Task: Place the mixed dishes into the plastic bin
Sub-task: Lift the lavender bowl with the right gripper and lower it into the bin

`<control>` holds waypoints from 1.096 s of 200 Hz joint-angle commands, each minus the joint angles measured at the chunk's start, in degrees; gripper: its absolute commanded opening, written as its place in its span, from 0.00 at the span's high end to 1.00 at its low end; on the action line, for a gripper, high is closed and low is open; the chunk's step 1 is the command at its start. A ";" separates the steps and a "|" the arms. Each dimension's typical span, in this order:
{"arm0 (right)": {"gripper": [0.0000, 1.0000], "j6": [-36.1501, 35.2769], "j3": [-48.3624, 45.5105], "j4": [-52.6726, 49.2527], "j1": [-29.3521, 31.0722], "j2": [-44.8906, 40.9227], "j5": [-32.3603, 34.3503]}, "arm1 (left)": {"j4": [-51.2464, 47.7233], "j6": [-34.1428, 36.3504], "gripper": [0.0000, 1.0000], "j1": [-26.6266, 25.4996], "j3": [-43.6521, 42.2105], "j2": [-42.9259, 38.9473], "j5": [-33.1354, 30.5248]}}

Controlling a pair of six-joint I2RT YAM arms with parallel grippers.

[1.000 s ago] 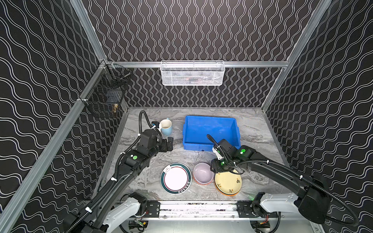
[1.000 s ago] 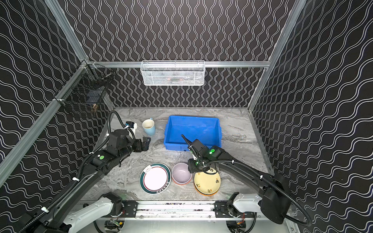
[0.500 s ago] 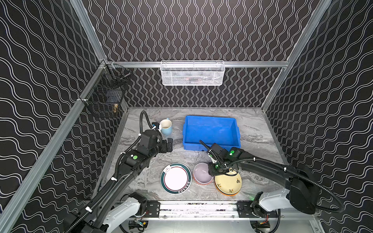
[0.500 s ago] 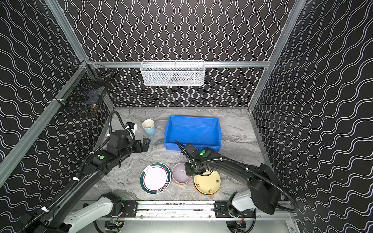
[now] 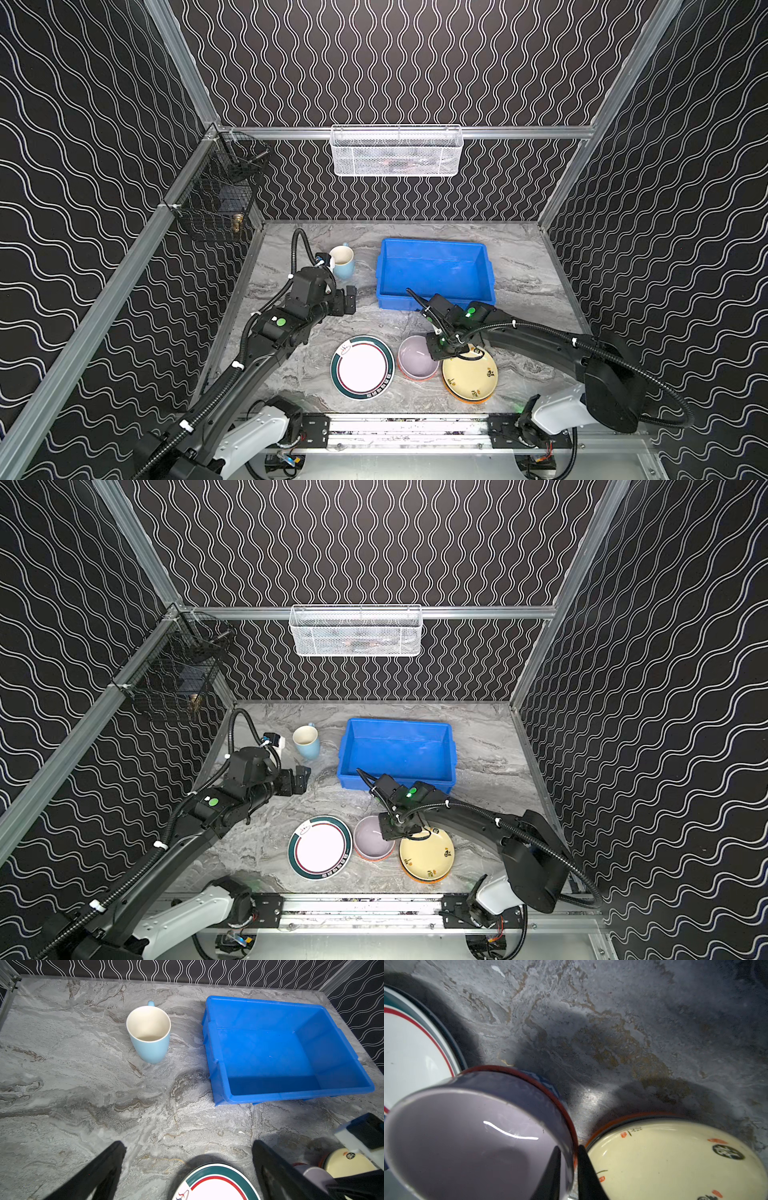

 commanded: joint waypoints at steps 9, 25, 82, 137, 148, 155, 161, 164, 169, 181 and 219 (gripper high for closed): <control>0.94 0.25 2.54 -1.54 0.13 0.29 1.34 | 1.54 -0.07 0.01 0.05 -0.32 0.35 0.27; 0.96 0.23 3.23 -1.98 0.13 -0.40 1.20 | 1.93 0.03 0.01 0.06 -0.11 0.74 0.14; 1.00 -0.01 7.70 -4.84 0.06 -1.39 0.56 | 3.39 0.07 0.01 0.03 0.91 2.44 0.67; 1.00 -1.90 16.99 -7.87 -0.13 0.04 1.87 | 2.66 1.69 0.01 0.00 2.16 2.60 -0.67; 1.00 -2.85 19.80 -8.89 -0.40 1.05 3.51 | 2.35 1.95 0.01 0.05 2.48 2.63 -0.86; 1.00 -3.36 21.63 -9.20 -0.77 1.81 4.71 | 2.31 2.21 0.01 0.01 2.69 2.61 -0.86; 1.00 -3.98 23.02 -9.17 -1.28 2.29 5.34 | 2.18 2.34 0.01 0.07 2.78 2.67 -1.11; 1.00 -4.27 23.64 -9.10 -1.57 2.52 5.53 | 2.15 2.45 0.01 0.01 2.92 2.64 -1.28; 1.00 -4.73 24.71 -8.80 -2.10 3.12 5.82 | 2.05 2.50 0.01 0.07 3.11 2.68 -1.48; 1.00 -5.78 27.39 -8.19 -3.61 4.55 6.44 | 1.96 2.90 0.01 0.01 3.52 2.82 -2.07; 1.00 -9.71 36.67 -6.15 -11.22 11.08 5.63 | 1.86 3.37 0.01 0.00 4.99 3.79 -2.43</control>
